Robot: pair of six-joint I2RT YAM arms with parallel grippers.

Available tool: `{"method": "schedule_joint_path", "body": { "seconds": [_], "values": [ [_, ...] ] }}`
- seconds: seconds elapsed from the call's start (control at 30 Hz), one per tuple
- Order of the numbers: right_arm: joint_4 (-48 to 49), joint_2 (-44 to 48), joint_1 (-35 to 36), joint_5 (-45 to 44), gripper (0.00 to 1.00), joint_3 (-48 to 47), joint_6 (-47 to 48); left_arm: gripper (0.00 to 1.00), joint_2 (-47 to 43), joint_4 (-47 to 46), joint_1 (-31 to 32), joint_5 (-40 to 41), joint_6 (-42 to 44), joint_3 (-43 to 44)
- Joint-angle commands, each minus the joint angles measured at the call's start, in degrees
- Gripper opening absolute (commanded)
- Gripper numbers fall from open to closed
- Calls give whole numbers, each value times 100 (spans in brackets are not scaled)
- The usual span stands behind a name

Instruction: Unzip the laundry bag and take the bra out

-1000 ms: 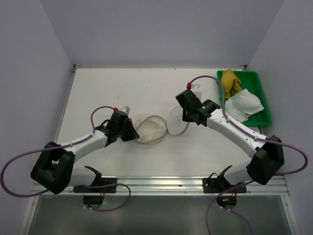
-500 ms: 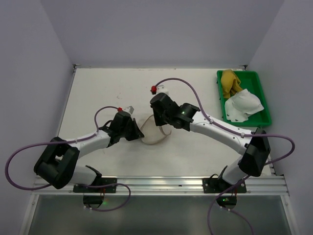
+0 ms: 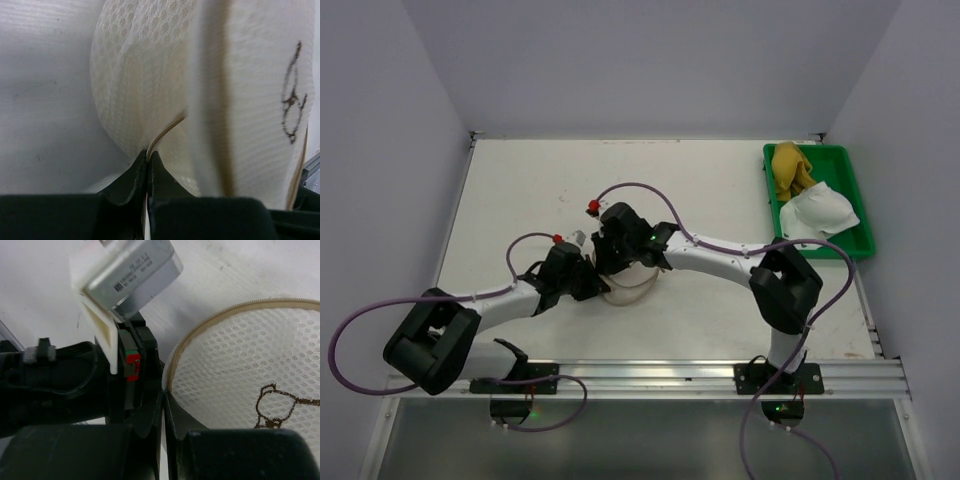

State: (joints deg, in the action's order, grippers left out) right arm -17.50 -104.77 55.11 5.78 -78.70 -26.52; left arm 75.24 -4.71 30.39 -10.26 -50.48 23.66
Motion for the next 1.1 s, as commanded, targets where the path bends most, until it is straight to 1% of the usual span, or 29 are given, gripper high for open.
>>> {"method": "schedule_joint_path", "body": {
  "seconds": [0.0,0.17,0.23,0.33,0.37,0.43,0.5,0.53,0.57,0.67,0.7,0.73,0.8,0.83,0.9,0.93,1.0,1.03,1.07],
  "values": [
    [589,-210,-9,634,6,91,-45,0,-115,-364,-51,86,-164,-168],
    [747,-281,-114,643,5,495,-309,0,-351,-417,-174,200,-287,-432],
    [791,-254,-281,740,5,758,-529,1,-431,-391,-235,244,-313,-494],
    [879,-245,-492,942,7,1005,-678,9,-545,-277,-262,314,-305,-494],
    [923,-263,-554,1038,7,1031,-714,16,-615,-267,-271,323,-305,-503],
    [932,-412,-598,1214,7,997,-714,23,-703,-250,-271,393,-331,-555],
    [932,-587,-607,1434,7,883,-714,36,-905,-180,-306,429,-357,-599],
    [932,-623,-607,1435,7,865,-714,36,-967,-145,-332,420,-357,-599],
    [950,-658,-607,1487,7,839,-714,42,-1029,-92,-341,420,-340,-599],
    [950,-659,-607,1487,8,803,-679,48,-1362,224,-385,446,-287,-564],
    [950,-633,-607,1496,10,812,-661,48,-1476,312,-394,481,-278,-556],
    [959,-563,-607,1505,14,821,-652,48,-1712,461,-411,577,-270,-538],
    [959,-466,-607,1514,18,873,-626,47,-1933,839,-411,762,-235,-494],
    [950,-352,-607,1522,27,882,-617,46,-2108,1066,-429,937,-200,-407],
    [888,-202,-607,1479,35,908,-548,46,-2224,1305,-455,1000,-68,-170],
    [862,-106,-607,1383,42,909,-503,46,-2303,1506,-455,1174,-15,-82],
    [669,237,-607,1224,53,900,-407,46,-2356,1709,-473,1246,108,94],
    [582,351,-598,1006,58,882,-363,46,-2400,1867,-473,1316,152,260],
    [320,570,-598,856,67,830,-319,47,-2418,1938,-482,1351,178,349]
  ]
}}
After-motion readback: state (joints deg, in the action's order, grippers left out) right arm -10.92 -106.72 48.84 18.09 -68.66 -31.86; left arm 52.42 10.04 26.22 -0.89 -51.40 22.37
